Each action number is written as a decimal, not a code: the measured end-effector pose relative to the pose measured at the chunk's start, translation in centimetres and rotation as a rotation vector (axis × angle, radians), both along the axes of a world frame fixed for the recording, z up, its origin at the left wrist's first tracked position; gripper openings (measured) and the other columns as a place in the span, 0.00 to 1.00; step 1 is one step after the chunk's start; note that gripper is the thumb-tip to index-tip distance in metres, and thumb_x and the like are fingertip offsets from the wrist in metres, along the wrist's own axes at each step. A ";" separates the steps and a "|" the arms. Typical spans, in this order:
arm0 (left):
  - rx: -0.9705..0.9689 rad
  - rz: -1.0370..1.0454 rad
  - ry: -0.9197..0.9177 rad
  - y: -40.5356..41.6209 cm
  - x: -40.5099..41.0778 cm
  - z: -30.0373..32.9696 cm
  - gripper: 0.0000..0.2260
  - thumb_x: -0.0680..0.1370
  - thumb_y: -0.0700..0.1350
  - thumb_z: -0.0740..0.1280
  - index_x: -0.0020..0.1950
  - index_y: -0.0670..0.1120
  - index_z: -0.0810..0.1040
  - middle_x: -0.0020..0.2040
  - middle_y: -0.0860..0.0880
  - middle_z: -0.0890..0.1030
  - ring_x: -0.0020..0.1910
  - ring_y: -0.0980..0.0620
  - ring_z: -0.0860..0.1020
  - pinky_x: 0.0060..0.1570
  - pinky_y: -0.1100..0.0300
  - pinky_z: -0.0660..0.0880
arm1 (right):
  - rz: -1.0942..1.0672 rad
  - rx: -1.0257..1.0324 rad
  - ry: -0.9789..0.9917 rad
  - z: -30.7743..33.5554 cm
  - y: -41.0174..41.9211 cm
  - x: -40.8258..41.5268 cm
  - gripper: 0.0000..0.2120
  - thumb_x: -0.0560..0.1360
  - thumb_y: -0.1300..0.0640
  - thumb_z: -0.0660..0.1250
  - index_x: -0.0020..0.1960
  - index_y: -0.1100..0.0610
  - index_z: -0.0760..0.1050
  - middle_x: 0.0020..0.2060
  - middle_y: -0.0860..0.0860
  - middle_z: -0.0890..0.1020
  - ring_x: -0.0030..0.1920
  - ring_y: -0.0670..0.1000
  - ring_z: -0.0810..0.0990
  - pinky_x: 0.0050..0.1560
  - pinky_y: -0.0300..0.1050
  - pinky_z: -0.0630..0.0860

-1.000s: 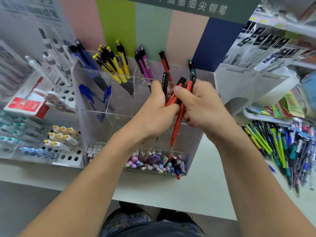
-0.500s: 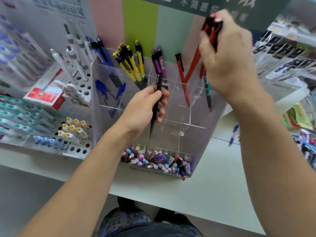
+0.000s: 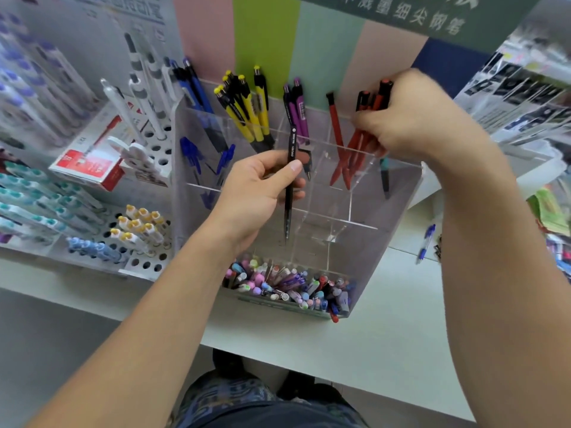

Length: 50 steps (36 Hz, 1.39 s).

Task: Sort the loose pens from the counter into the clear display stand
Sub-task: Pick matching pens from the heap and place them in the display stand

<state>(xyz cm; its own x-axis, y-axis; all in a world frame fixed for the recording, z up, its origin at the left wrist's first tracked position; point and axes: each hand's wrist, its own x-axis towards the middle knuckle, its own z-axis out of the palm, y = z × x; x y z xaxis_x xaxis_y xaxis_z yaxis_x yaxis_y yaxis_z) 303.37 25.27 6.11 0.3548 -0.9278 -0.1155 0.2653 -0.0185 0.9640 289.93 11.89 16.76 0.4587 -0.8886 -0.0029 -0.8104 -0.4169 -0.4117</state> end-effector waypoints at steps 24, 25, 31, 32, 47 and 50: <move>-0.209 0.255 -0.308 1.4 1.6 0.0 0.14 0.73 0.33 0.76 0.48 0.48 0.77 0.41 0.52 0.85 0.43 0.53 0.85 0.46 0.61 0.80 | 0.149 0.024 -0.572 -7.1 7.6 4.0 0.11 0.78 0.51 0.71 0.43 0.59 0.81 0.33 0.53 0.81 0.35 0.55 0.81 0.36 0.59 0.78; -0.230 0.267 -0.319 1.6 2.0 0.2 0.14 0.72 0.34 0.77 0.49 0.48 0.76 0.42 0.51 0.85 0.44 0.52 0.85 0.47 0.60 0.80 | 0.146 0.006 -0.633 -7.0 7.6 4.4 0.12 0.78 0.52 0.70 0.42 0.61 0.80 0.32 0.54 0.81 0.34 0.57 0.81 0.35 0.60 0.78; -0.131 0.519 -0.325 3.3 6.1 0.7 0.06 0.79 0.37 0.69 0.49 0.48 0.77 0.42 0.47 0.84 0.38 0.51 0.84 0.35 0.60 0.79 | 0.185 -0.145 -0.720 -6.1 7.5 6.1 0.09 0.81 0.57 0.67 0.48 0.61 0.81 0.35 0.51 0.82 0.35 0.51 0.81 0.39 0.55 0.80; -0.061 0.491 -0.351 3.5 6.5 0.5 0.06 0.80 0.37 0.68 0.49 0.47 0.78 0.42 0.47 0.84 0.36 0.51 0.84 0.33 0.61 0.78 | 0.209 -0.159 -0.666 -6.3 7.6 6.4 0.08 0.80 0.57 0.67 0.48 0.62 0.80 0.35 0.50 0.82 0.34 0.49 0.79 0.39 0.51 0.79; 0.233 0.107 -0.565 3.7 5.5 -1.3 0.20 0.84 0.40 0.61 0.75 0.52 0.71 0.69 0.57 0.75 0.35 0.54 0.84 0.25 0.69 0.71 | 0.159 0.014 -0.072 -10.2 7.8 9.2 0.08 0.80 0.56 0.68 0.55 0.58 0.83 0.47 0.58 0.84 0.47 0.61 0.83 0.49 0.57 0.81; 0.206 0.220 -0.563 3.9 5.4 -1.8 0.21 0.83 0.40 0.62 0.77 0.50 0.69 0.70 0.55 0.74 0.42 0.54 0.84 0.29 0.69 0.74 | 0.165 0.013 -0.129 -10.2 8.0 8.8 0.09 0.81 0.57 0.67 0.56 0.58 0.84 0.49 0.58 0.85 0.50 0.59 0.83 0.53 0.57 0.81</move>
<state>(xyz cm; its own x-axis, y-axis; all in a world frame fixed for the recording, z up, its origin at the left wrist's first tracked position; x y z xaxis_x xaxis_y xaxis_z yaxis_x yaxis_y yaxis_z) 308.78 29.20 4.28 0.5928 -0.8050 -0.0237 -0.2621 -0.2207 0.9395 298.75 19.90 6.60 0.5951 -0.8018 0.0539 -0.6719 -0.5333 -0.5140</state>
